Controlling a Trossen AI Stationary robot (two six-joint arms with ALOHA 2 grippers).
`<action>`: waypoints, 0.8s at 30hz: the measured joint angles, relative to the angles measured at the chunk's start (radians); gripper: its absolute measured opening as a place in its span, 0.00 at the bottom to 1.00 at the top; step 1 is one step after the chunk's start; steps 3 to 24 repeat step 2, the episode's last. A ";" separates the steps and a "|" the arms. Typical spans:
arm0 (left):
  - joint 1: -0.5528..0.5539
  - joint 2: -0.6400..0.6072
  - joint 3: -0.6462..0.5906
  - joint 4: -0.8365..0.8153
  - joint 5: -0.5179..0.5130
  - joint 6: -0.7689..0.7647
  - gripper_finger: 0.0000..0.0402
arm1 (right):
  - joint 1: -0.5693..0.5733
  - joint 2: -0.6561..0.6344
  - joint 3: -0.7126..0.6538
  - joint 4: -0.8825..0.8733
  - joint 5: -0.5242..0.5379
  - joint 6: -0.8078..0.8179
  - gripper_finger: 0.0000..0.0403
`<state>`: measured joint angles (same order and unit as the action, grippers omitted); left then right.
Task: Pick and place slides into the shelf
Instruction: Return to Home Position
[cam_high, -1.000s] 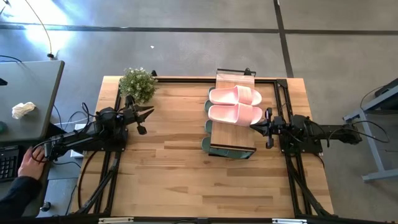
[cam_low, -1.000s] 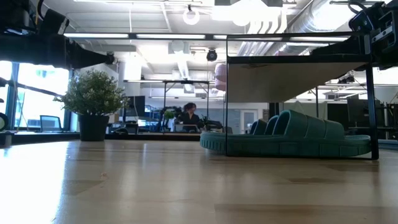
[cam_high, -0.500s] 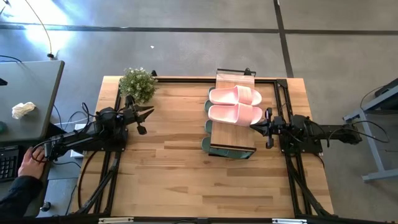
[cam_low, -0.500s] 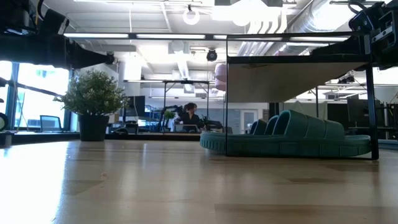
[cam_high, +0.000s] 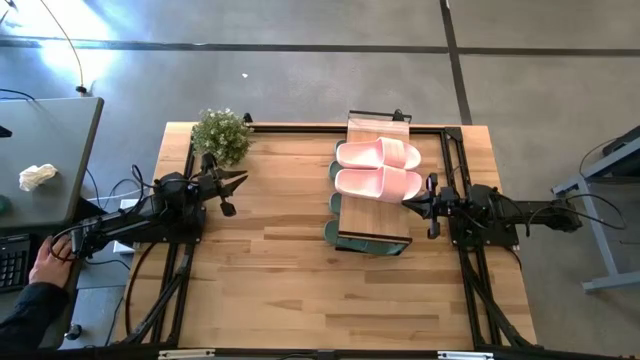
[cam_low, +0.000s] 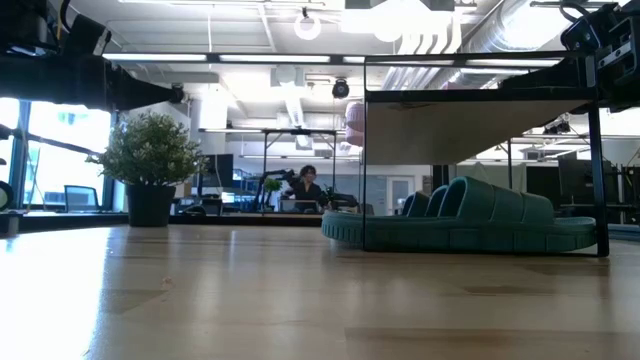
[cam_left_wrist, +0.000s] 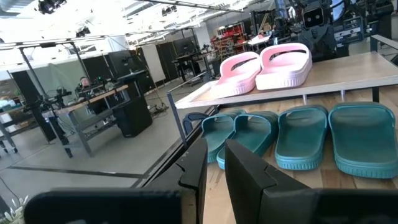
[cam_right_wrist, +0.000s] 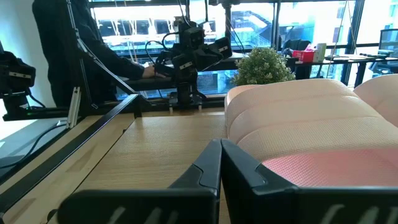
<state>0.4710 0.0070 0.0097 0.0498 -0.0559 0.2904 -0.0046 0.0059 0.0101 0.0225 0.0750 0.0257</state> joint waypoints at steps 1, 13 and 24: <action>0.000 0.000 0.000 0.000 0.000 0.000 0.11 | 0.000 0.000 0.000 0.000 0.000 0.000 0.00; 0.000 0.000 0.000 0.000 0.000 0.000 0.11 | 0.000 0.000 0.000 0.000 0.000 0.000 0.00; 0.000 0.000 0.000 0.000 0.000 0.000 0.11 | 0.000 0.000 0.000 0.000 0.000 0.000 0.00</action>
